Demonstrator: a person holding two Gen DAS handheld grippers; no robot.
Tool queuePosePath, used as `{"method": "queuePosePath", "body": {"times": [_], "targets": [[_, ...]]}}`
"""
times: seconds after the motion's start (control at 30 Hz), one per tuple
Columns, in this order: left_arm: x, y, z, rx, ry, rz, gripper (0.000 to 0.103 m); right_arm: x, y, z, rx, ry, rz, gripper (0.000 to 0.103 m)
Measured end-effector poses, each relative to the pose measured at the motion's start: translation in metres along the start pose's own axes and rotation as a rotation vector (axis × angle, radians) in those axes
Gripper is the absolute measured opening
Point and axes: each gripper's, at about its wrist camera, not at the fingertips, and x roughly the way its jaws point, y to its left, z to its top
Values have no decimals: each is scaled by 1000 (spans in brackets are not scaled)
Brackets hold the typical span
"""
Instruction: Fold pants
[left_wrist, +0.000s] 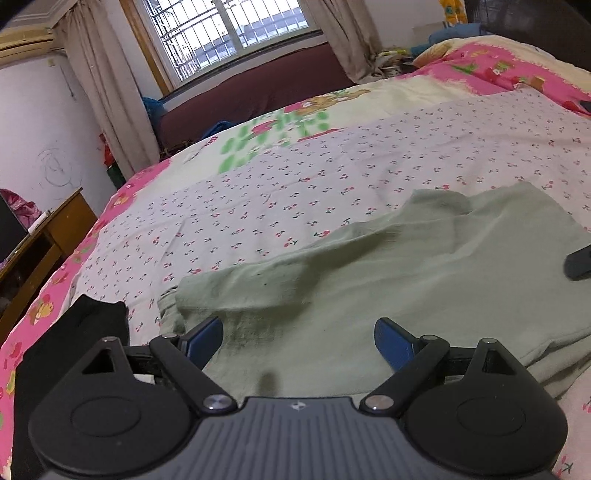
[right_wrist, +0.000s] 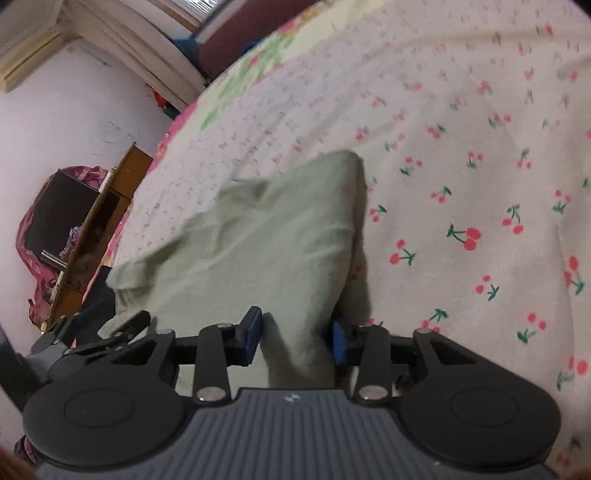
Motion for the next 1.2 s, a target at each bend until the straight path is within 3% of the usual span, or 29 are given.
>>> {"method": "queuePosePath", "body": {"times": [0.03,0.07,0.1,0.17,0.23,0.33,0.4,0.47,0.57,0.67,0.8,0.87,0.97,1.1,1.2], "targets": [[2,-1,1,4,3,4,102,3,-2,2,26,-4,23,28],[3,-2,1,8,6,4,102,6,1,3,41,-5,51,11],[6,-4,2,12,12,2,102,10,5,3,56,-11,88,10],[12,-10,2,26,28,-7,102,21,14,1,69,-14,123,8],[17,-19,0,52,43,-9,102,31,15,0,98,-11,97,6],[18,-28,-2,84,49,9,102,11,-8,5,195,-91,112,5],[16,-30,-1,62,53,-28,102,-6,-24,9,219,-124,105,4],[13,-38,2,51,51,-62,102,-17,-32,8,212,-122,83,4],[7,-59,4,127,23,-32,102,-27,-30,1,185,-117,79,4],[0,-64,8,126,14,-93,102,-41,-32,5,167,-152,57,4],[2,-69,6,137,18,-86,102,-34,-30,10,135,-85,45,6],[3,-64,4,107,29,-89,102,-23,-28,13,125,-58,24,13],[3,-55,2,80,28,-79,102,-11,-34,13,183,-43,66,18],[8,-56,2,84,45,-71,102,-6,-30,6,194,-55,57,7],[7,-62,2,95,41,-85,102,-33,-41,9,248,-150,89,4]]}}
